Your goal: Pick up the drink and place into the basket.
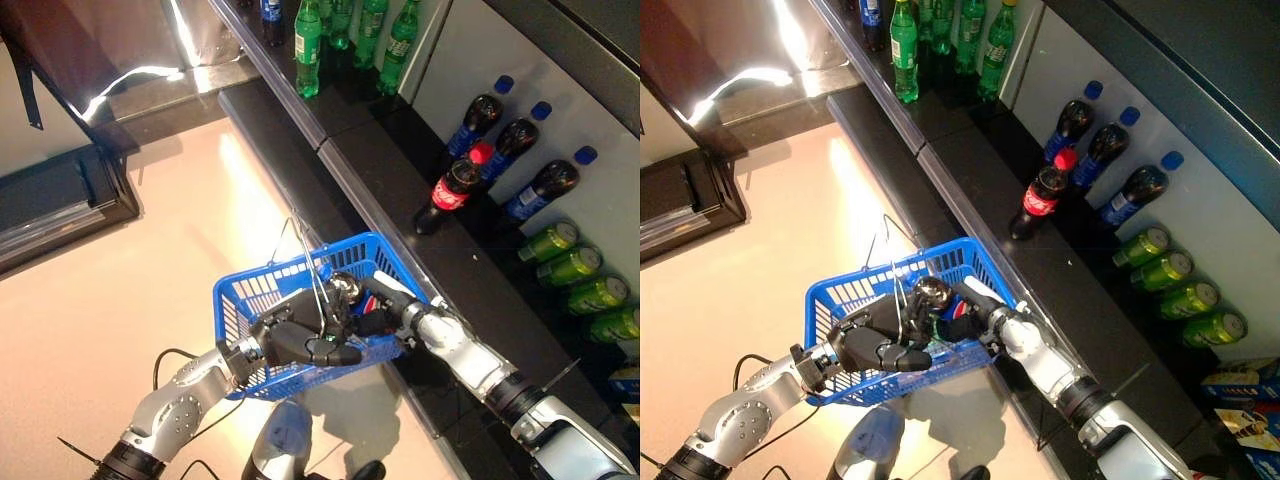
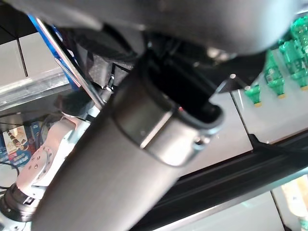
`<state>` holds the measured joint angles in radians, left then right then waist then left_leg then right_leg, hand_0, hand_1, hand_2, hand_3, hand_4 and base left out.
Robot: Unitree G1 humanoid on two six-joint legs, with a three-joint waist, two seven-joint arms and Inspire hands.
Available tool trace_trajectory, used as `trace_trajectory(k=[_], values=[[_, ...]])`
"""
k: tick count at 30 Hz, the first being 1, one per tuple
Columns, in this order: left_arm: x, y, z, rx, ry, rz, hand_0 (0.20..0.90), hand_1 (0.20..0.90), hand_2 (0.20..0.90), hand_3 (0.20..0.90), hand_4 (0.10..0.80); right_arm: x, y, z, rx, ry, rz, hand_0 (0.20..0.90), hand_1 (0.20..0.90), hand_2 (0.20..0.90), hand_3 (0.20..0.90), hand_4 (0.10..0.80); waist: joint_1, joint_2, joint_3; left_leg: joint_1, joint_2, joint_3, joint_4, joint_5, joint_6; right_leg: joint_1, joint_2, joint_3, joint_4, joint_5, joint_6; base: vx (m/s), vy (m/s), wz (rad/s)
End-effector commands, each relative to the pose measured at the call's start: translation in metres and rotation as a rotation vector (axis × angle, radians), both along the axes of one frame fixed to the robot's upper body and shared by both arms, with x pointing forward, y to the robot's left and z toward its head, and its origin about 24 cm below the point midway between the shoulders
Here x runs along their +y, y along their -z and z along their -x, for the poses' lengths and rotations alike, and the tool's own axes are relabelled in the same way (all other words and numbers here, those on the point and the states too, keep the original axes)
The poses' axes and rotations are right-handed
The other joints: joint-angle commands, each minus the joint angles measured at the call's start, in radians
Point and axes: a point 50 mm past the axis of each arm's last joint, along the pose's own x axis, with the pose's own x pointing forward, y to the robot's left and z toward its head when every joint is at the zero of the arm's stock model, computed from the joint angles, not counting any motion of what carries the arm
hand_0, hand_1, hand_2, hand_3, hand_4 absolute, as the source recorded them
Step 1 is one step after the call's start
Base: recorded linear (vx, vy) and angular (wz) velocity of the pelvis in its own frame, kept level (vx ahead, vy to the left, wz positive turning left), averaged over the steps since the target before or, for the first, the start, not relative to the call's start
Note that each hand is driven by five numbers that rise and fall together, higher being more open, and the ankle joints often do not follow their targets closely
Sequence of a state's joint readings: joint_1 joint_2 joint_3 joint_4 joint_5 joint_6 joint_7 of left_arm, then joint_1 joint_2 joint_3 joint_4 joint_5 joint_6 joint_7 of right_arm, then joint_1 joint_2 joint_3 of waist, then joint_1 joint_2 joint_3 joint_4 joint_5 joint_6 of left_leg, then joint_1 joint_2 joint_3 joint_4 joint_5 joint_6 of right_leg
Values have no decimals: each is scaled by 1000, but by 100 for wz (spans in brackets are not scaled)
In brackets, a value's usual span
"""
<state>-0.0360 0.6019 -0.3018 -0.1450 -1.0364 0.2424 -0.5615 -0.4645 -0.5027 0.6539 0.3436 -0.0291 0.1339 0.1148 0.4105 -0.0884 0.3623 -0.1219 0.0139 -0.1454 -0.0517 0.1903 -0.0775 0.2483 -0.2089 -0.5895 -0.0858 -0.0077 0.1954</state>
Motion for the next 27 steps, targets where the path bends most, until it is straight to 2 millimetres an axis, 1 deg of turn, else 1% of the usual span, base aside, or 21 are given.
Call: trace_trajectory(k=[1, 6, 10, 19, 22, 27], values=[[-66, -124, 39, -675, 520, 489, 300, 300, 300, 200, 100, 42, -38, -12, -185, -200, -5, 300, 300, 300, 200, 100, 5, -6, -279, 83, 24, -7, -36, -86, -21, -3, 32, 21, 10, 9, -56, 0, 0, 0], [-68, -131, 41, -721, 545, 493, 300, 300, 300, 200, 100, 54, -43, -8, -202, -277, 14, 300, 300, 300, 200, 100, 3, -9, -280, 83, 21, -12, -36, -86, -19, -5, 34, 26, 13, 6, -57, 0, 0, 0], [-68, -135, 44, -753, 561, 495, 300, 300, 300, 200, 100, 62, -40, -3, -191, -335, 45, 300, 300, 300, 200, 100, 3, -10, -282, 84, 21, -11, -36, -87, -19, -3, 34, 28, 13, 5, -57, 0, 0, 0], [-72, -143, 48, -822, 623, 482, 300, 300, 300, 200, 100, 77, -30, 1, -119, -451, 170, 300, 300, 300, 200, 100, 9, -16, -287, 84, 18, -15, -36, -86, -21, -1, 36, 27, 9, 5, -59, 0, 0, 0], [-73, -145, 49, -846, 631, 471, 300, 300, 300, 200, 100, 78, -27, -1, -87, -464, 195, 300, 300, 300, 200, 100, 13, -19, -288, 84, 18, -15, -36, -85, -21, 0, 36, 24, 9, 6, -59, 0, 0, 0], [-75, -148, 50, -869, 656, 476, 300, 300, 300, 200, 100, 78, -13, -2, -15, -468, 233, 300, 300, 300, 200, 100, 22, -23, -293, 85, 17, -21, -36, -87, -23, 4, 38, 19, 7, 4, -60, 0, 0, 0]])
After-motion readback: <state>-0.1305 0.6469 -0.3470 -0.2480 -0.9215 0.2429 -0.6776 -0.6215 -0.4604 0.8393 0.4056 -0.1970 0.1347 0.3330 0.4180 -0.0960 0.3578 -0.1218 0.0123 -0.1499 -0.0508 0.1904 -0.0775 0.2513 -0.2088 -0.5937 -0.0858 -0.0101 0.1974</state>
